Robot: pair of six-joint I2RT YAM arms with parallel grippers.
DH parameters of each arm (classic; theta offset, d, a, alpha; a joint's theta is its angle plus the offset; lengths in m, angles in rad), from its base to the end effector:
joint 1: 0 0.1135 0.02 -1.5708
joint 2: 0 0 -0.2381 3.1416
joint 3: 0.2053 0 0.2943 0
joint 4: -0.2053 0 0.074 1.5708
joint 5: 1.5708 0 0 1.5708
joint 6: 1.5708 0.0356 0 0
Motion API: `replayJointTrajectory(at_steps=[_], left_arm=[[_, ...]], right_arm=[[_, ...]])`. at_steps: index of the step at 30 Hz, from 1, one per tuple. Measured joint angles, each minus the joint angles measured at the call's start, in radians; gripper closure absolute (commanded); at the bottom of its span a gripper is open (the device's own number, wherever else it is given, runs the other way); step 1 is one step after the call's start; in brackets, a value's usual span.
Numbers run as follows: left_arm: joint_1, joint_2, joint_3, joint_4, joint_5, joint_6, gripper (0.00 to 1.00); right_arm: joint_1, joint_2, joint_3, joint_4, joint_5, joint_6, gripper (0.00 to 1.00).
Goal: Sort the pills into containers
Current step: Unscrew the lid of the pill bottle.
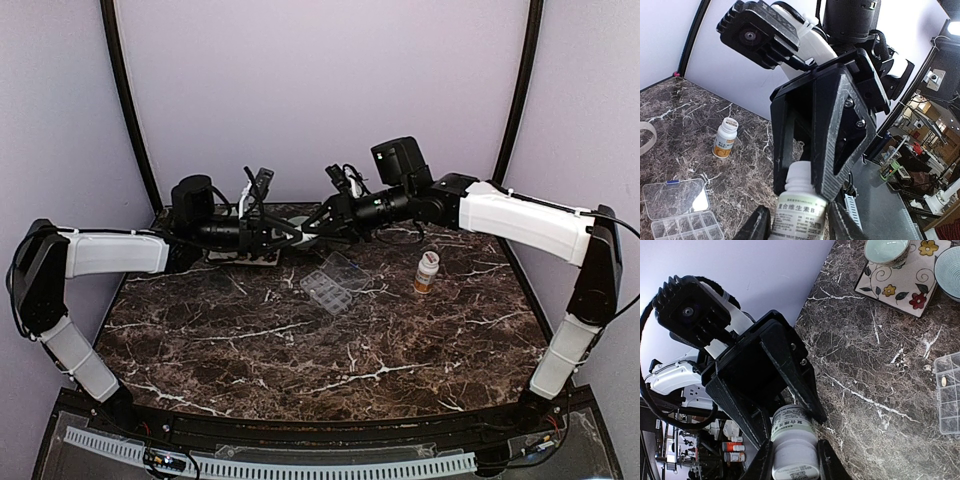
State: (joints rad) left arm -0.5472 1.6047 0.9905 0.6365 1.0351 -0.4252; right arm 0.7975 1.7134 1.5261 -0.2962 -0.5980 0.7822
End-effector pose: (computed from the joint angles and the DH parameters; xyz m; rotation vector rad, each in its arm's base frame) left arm 0.3173 -0.2292 0.2365 0.9926 1.4882 -1.5168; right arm 0.2928 0.3286 0.3064 -0.4509 2.3218 1.5026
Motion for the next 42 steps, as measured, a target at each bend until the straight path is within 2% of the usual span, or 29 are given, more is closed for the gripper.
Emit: replayJointTrajectory(at_steps=[7,16,22,31,42], left_arm=[[0.0,-0.005,-0.012,0.002,0.0,0.0,0.63],[0.0,-0.01,-0.017,0.012,0.018,-0.001,1.0],[0.0,-0.01,-0.017,0.018,0.026,-0.009,1.0],[0.0,-0.01,-0.011,0.005,0.026,-0.003,1.0],[0.0,-0.01,-0.002,-0.059,0.018,0.037,1.0]], right_arm=[[-0.001,0.0,0.0,0.0,-0.008,0.005,0.99],[-0.006,0.0,0.0,0.011,-0.03,0.019,0.99],[-0.006,0.0,0.0,0.011,-0.037,0.023,0.96],[-0.011,0.0,-0.001,0.011,-0.039,0.007,0.71],[-0.033,0.0,-0.007,0.013,-0.035,0.0,0.61]])
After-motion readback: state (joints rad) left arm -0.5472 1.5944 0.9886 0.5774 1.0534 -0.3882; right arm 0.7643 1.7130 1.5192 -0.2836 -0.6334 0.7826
